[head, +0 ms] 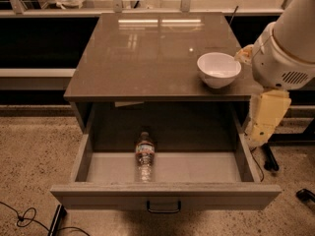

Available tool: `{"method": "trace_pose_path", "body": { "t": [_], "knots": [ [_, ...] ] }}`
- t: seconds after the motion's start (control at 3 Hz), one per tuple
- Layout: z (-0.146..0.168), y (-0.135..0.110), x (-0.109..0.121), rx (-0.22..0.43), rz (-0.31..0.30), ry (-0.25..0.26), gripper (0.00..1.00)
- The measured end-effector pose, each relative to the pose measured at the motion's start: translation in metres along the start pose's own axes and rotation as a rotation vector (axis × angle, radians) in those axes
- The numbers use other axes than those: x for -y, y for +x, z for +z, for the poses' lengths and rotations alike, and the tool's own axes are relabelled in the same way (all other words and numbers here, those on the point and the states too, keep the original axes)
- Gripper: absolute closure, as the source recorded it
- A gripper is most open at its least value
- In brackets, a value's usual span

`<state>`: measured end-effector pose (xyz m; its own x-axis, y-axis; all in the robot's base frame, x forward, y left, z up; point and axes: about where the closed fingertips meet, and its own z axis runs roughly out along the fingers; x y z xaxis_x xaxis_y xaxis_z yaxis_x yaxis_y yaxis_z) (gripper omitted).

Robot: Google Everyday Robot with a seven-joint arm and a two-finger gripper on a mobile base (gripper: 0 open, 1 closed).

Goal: Pick water bottle from top drawer and place on counter

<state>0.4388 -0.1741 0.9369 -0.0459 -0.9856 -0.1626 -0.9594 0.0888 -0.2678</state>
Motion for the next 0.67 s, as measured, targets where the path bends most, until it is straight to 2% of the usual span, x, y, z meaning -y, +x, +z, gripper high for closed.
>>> {"method": "trace_pose_path", "body": {
  "t": [0.33, 0.67],
  "knots": [
    [0.039, -0.027, 0.000, -0.047, -0.175, -0.036, 0.00],
    [0.104, -0.057, -0.011, -0.057, -0.427, -0.083, 0.00]
  ]
}}
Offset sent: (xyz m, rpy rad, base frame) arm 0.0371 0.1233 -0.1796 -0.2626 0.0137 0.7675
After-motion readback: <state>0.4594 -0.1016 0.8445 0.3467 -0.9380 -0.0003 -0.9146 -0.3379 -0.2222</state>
